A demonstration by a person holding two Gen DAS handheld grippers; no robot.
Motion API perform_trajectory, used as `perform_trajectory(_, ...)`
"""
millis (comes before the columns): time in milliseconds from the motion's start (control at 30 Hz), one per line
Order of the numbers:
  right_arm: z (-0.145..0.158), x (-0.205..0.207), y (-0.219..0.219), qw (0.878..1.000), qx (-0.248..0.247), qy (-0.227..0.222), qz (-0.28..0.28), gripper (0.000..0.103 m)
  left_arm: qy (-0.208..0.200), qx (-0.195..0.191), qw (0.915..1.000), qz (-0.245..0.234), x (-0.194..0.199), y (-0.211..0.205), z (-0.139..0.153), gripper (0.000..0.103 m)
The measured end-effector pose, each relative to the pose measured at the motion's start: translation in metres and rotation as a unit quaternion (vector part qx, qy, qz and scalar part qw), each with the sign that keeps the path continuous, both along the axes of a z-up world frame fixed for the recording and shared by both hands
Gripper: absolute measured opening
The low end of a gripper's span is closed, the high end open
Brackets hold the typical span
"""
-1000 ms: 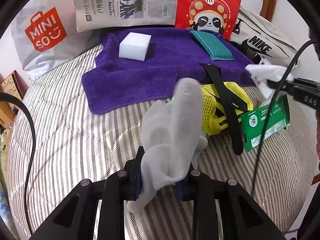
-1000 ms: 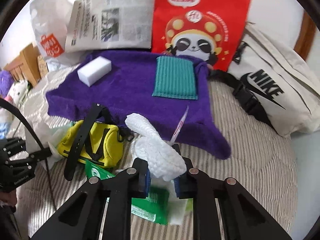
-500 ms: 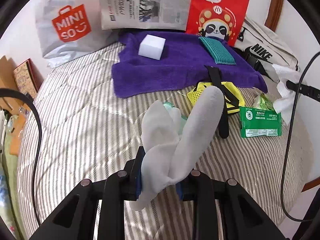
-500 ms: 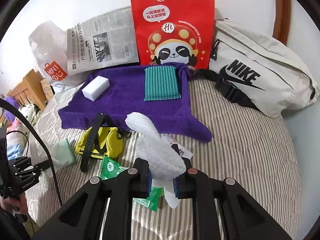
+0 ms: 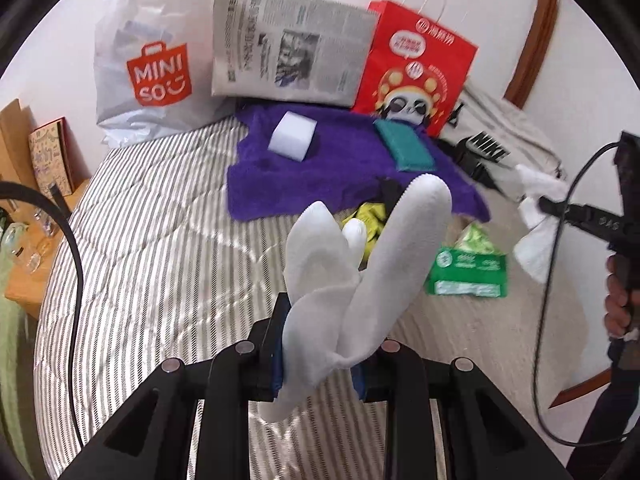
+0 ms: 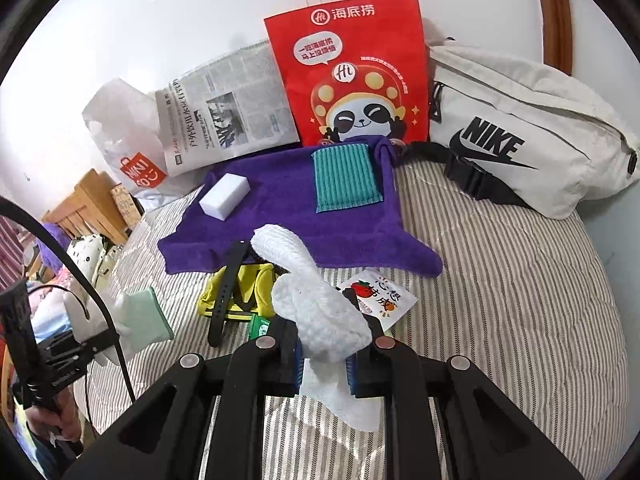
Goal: Organize soft objects
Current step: 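Carry the tissue with the right tool while the left tool carries the glove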
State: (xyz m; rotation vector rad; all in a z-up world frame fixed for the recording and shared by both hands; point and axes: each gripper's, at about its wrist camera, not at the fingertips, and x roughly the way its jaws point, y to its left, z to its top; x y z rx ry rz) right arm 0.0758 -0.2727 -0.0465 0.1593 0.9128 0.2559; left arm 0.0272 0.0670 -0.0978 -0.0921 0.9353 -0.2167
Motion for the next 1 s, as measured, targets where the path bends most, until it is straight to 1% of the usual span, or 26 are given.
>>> perform_trajectory(133, 0.001, 0.001, 0.008, 1.0, -0.007, 0.001, 0.006, 0.016, -0.019, -0.021, 0.9996, -0.009, -0.004, -0.001, 0.011, 0.024)
perform_trajectory(300, 0.0, 0.005, 0.013, 1.0, -0.014, 0.004, 0.01, 0.016, -0.025, -0.025, 0.9993, -0.012, -0.004, 0.0, 0.015, 0.023)
perform_trajectory(500, 0.001, 0.017, 0.018, 1.0, -0.018, 0.004, 0.011, 0.016, -0.05, -0.033, 0.9977, -0.03, -0.005, -0.001, 0.028, 0.023)
perform_trajectory(800, 0.006, 0.048, 0.019, 1.0, -0.02, -0.001, 0.011, 0.016, -0.064, -0.026, 0.9969, -0.037, 0.026, -0.004, 0.037, 0.023)
perform_trajectory(1000, 0.009, 0.075, 0.02, 1.0, -0.024, -0.009, 0.016, 0.016, -0.056, -0.029, 0.9973, -0.038, 0.055, -0.009, 0.033, 0.023)
